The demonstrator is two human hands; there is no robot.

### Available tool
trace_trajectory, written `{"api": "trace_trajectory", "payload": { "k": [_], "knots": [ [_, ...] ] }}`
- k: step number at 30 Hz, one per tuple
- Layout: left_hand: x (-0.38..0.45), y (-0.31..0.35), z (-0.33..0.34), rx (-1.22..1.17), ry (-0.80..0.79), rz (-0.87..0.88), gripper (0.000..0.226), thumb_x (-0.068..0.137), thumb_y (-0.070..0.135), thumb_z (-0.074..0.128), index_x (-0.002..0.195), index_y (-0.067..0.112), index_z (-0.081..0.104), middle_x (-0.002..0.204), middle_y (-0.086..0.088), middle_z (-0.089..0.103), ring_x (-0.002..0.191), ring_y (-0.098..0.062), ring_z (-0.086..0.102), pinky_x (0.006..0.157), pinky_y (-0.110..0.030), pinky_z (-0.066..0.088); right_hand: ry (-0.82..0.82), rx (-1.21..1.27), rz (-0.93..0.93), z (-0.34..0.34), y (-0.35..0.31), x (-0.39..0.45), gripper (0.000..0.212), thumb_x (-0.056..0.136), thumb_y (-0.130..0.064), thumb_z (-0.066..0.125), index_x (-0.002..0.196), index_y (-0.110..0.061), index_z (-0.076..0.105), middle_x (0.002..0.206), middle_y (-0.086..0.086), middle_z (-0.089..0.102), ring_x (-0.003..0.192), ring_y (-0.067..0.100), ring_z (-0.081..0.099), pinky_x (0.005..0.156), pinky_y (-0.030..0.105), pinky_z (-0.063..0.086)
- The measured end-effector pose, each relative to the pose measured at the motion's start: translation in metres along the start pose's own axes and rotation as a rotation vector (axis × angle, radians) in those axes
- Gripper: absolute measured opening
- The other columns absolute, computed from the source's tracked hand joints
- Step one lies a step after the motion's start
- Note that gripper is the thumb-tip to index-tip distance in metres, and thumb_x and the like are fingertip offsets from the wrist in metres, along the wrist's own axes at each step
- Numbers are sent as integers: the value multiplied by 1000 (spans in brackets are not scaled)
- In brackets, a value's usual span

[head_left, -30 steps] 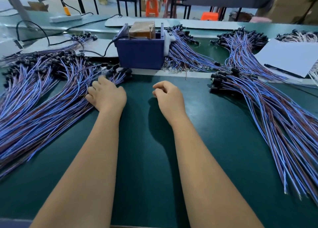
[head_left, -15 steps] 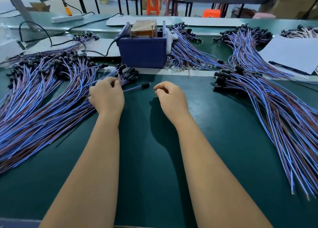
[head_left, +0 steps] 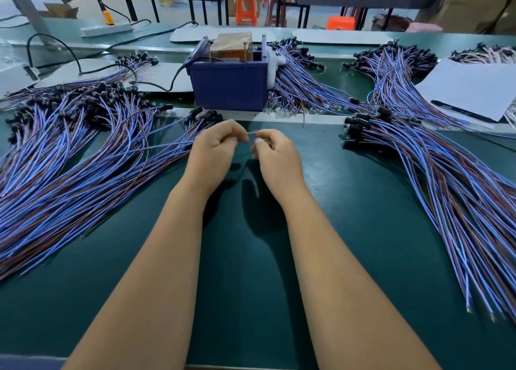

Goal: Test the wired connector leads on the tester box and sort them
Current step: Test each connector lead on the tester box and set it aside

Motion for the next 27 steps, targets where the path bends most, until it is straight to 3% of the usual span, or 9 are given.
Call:
{"api": "trace_trajectory", "payload": {
  "k": [2,5,8,14,17,19,21,24,27],
  "knots": [
    [-2,6,11,3,-77,24,40,79,-13,43,76,17,69,90,-2,70,89,-28,60,80,-29,45,44,126,58,-6,2,1,29,97,-20,48,124,-16,56,98,6,69,94,22,66,91,41,51],
    [-5,10,15,31,-107,42,43,75,-17,42,71,15,70,98,-3,68,92,-10,60,83,-21,44,98,361,126,-15,6,1,39,97,-16,50,136,-12,45,85,0,68,71,10,66,80,26,50],
    [-5,8,17,97,-142,41,40,74,-14,45,72,14,74,100,0,69,82,-1,58,72,-17,41,156,528,148,-22,10,1,46,94,-8,55,137,-8,40,85,0,69,57,6,59,85,31,49],
    [-2,-2,11,17,-41,-17,42,78,-3,51,76,33,73,93,5,72,72,-29,58,67,-34,47,253,779,208,-33,22,4,66,91,-3,61,145,-12,25,87,3,69,45,7,46,75,28,45],
    [-1,-6,5,-135,0,-110,38,77,5,50,81,31,78,84,-7,70,67,-22,48,65,-31,41,265,929,204,-37,23,7,38,92,1,59,124,-16,48,81,1,69,52,7,56,69,24,43],
    [-2,-5,-6,-289,68,-146,34,76,11,50,81,28,79,90,-3,74,79,-21,60,76,-31,49,270,1015,189,-38,23,6,22,94,-2,58,99,-23,59,77,-4,70,60,6,63,67,21,43],
    [-2,-4,-15,-425,121,-155,33,78,12,47,79,23,79,95,0,76,93,-13,68,80,-28,55,296,1098,175,-41,24,4,21,94,-3,59,90,-23,62,77,-5,70,66,6,66,70,19,44],
    [-3,-12,-17,-520,116,-239,31,83,14,43,75,18,73,80,-4,75,75,-17,71,55,-20,49,314,1098,113,-44,18,4,23,91,0,61,84,-21,62,80,-2,67,74,9,68,76,19,43],
    [-5,-21,2,-449,-63,-429,39,94,28,37,81,15,71,73,-3,74,62,-14,68,50,-20,42,182,921,-50,-39,-3,2,23,89,8,60,82,-14,64,82,6,65,85,22,63,80,22,45]
  ]
}}
Point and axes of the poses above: each hand's wrist, its own x-axis towards the middle knuckle, its own z-axis out of the palm, y = z × x, the point moved 8 cm from there along x, towards the middle knuckle
